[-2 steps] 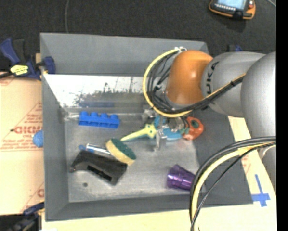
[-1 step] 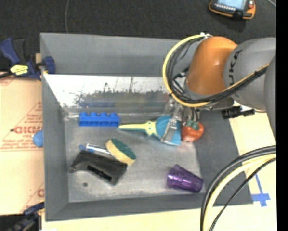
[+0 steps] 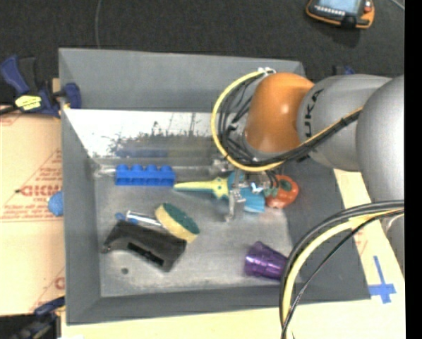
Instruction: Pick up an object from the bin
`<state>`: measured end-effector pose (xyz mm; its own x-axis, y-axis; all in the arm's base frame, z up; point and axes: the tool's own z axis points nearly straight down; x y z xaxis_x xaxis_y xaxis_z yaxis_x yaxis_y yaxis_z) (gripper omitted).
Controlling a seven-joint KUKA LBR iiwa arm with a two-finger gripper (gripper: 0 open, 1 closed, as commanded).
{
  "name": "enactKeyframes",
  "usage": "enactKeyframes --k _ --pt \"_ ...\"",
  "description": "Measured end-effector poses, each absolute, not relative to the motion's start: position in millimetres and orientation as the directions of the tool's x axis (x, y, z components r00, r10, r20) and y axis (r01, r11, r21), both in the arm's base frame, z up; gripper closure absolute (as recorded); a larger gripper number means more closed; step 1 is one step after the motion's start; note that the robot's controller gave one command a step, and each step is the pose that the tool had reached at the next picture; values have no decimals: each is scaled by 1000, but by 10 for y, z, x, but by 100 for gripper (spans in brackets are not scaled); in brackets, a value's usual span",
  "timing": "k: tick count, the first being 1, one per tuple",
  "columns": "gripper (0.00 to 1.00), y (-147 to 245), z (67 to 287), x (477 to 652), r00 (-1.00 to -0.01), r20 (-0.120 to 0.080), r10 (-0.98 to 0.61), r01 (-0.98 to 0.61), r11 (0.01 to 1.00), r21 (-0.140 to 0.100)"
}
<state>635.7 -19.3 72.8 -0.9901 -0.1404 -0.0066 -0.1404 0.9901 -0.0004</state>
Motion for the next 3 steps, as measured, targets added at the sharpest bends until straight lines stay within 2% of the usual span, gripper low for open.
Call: enactKeyframes --k 1,2,3 --pt "0 -364 705 6136 -856 -18 517 517 856 6" --pt "100 -205 747 6374 -992 -13 -122 -122 992 -1" --pt "100 -207 744 6369 -993 -12 -121 -121 993 0"
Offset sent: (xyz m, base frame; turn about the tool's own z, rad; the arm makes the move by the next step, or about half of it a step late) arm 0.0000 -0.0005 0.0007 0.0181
